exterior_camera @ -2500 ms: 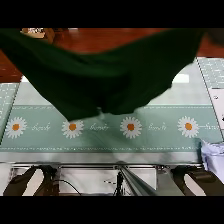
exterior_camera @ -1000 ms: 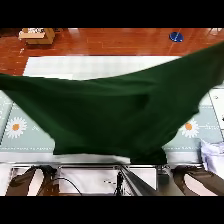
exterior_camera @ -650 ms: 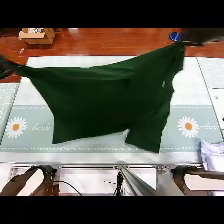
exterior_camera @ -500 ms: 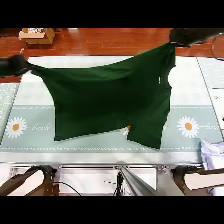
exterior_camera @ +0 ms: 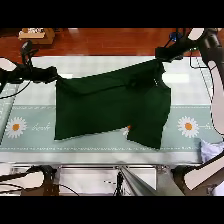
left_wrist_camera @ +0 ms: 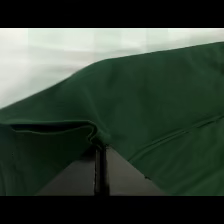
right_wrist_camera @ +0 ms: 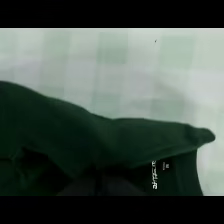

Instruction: Fold the shirts.

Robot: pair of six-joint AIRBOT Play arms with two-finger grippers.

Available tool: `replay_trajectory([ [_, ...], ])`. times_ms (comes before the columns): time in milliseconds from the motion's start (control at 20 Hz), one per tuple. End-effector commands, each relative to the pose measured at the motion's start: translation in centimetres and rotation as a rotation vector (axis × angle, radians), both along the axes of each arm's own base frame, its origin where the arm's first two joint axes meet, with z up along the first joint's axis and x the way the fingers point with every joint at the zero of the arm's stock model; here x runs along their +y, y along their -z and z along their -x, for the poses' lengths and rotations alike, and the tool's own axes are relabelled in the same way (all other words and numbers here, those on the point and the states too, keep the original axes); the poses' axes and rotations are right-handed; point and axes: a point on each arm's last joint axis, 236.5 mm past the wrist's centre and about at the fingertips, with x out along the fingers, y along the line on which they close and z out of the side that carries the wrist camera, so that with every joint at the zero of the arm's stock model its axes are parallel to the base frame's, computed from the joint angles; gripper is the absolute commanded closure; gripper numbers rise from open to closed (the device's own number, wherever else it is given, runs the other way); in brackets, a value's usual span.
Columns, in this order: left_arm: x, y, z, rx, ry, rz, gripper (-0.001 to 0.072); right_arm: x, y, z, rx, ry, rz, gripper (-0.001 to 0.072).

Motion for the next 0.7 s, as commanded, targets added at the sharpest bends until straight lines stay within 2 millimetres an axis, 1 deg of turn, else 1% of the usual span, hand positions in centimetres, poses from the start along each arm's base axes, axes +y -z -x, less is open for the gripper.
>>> replay_trajectory([
  [0,0.2,1.2,0.5,0.056,0.006,0.016,0.0612,-0.2,1.4,1.2,0.070,-0.031,0.011,0.0422],
  [50,0.9,0.7,0.9,0.077,0.013,0.023,0.0448,-0.7,0.8,2.0,0.080,-0.066,0.029,0.0386],
  [100,1.8,-0.1,1.2,0.094,0.015,0.033,0.0212,-1.4,-0.1,2.9,0.089,-0.097,0.049,0.0386],
  [150,2.9,-1.2,1.9,0.122,0.022,0.047,0.0080,-2.5,-1.0,3.9,0.098,-0.125,0.083,0.0386],
  [200,4.1,-2.1,3.0,0.158,0.032,0.062,0.0082,-4.2,-2.0,5.1,0.112,-0.142,0.141,0.0386],
  [250,5.6,-2.9,4.4,0.212,0.019,0.087,0.0084,-7.0,-3.0,6.5,0.138,-0.136,0.230,0.0386],
  [300,7.1,-3.2,5.9,0.269,-0.019,0.105,0.0089,-9.9,-4.1,7.3,0.147,-0.076,0.296,0.0387],
  [350,8.7,-2.9,7.9,0.338,-0.066,0.121,0.0094,-13.2,-4.9,8.4,0.179,0.008,0.354,0.0387],
  [400,9.7,-2.4,9.9,0.389,-0.090,0.133,0.0094,-15.8,-4.9,10.2,0.241,0.080,0.373,0.0388],
  [450,10.3,-1.5,12.0,0.424,-0.111,0.143,0.0094,-16.9,-4.3,11.8,0.297,0.117,0.331,0.0388],
  [500,10.2,-0.4,14.0,0.451,-0.133,0.164,0.0094,-17.1,-3.1,13.2,0.346,0.129,0.248,0.0387],
  [550,9.3,1.1,16.1,0.483,-0.157,0.209,0.0094,-16.9,-1.6,14.1,0.370,0.106,0.164,0.0352],
  [600,8.0,2.6,18.2,0.514,-0.136,0.239,0.0094,-17.0,0.3,15.3,0.404,0.107,0.086,0.0308],
  [650,6.7,4.3,20.5,0.571,-0.120,0.269,0.0093,-17.0,2.0,16.8,0.458,0.129,0.007,0.0306],
])
